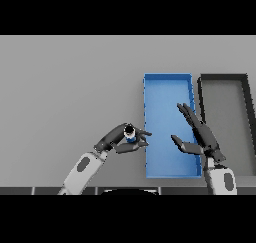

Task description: Pick up the blue pipe and place it into the blue bin.

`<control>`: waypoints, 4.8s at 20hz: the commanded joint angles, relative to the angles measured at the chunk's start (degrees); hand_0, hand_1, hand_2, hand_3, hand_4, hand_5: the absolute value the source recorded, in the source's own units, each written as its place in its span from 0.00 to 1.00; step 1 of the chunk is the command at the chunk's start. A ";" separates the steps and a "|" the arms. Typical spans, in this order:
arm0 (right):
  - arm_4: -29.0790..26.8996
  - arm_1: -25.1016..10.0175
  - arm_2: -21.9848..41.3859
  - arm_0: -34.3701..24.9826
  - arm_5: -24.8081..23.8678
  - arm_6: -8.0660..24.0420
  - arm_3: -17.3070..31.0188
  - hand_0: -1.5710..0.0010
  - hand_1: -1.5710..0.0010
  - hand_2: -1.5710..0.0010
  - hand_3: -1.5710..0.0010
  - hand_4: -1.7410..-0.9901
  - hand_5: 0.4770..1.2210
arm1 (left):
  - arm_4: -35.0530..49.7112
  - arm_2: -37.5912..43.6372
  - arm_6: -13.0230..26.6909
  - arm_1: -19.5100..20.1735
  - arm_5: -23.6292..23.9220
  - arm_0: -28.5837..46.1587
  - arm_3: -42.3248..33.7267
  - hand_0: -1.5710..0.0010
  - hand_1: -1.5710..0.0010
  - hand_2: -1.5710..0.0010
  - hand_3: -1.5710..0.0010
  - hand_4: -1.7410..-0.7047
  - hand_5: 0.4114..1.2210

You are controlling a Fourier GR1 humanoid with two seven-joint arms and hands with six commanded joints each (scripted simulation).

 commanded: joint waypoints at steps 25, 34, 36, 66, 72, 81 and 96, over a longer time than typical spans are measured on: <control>-7.37 2.38 18.04 -37.46 11.68 23.97 6.23 0.96 0.93 0.89 0.97 0.72 0.03 | -5.08 4.86 1.82 -3.86 -6.48 0.94 1.28 0.00 0.00 0.00 0.00 0.27 1.00; -9.61 5.72 19.88 -38.78 10.84 22.11 8.39 0.18 0.18 0.17 0.30 0.18 0.39 | -2.21 5.93 2.97 -5.23 -7.93 1.40 0.87 0.00 0.00 0.00 0.02 0.05 1.00; -9.95 4.80 20.35 -38.68 10.62 20.31 8.53 0.12 0.12 0.11 0.20 0.12 0.61 | -1.67 6.15 3.50 -5.63 -8.31 1.23 1.05 0.00 0.00 0.00 0.05 0.03 1.00; -18.58 3.65 21.77 -41.64 -1.20 20.33 6.42 0.00 0.00 0.00 0.00 0.00 1.00 | -9.73 7.47 7.56 -3.72 -10.11 2.18 0.76 0.99 0.99 0.99 0.99 0.80 0.08; -33.40 0.70 13.19 -56.13 -5.06 25.00 8.98 0.00 0.00 0.00 0.00 0.00 1.00 | -9.22 7.71 9.11 -3.52 -10.90 1.78 1.08 1.00 1.00 1.00 1.00 0.81 0.04; -29.96 -9.99 1.80 -67.04 -11.09 22.02 26.30 0.00 0.00 0.00 0.00 0.00 1.00 | -8.93 8.05 10.64 -3.03 -11.18 1.80 0.05 1.00 1.00 1.00 1.00 0.82 0.00; -25.35 -16.97 2.64 -38.11 -18.15 27.57 22.85 0.00 0.00 0.00 0.00 0.00 1.00 | -9.40 7.46 9.07 -2.38 -10.86 3.76 -0.96 1.00 1.00 1.00 1.00 0.83 0.02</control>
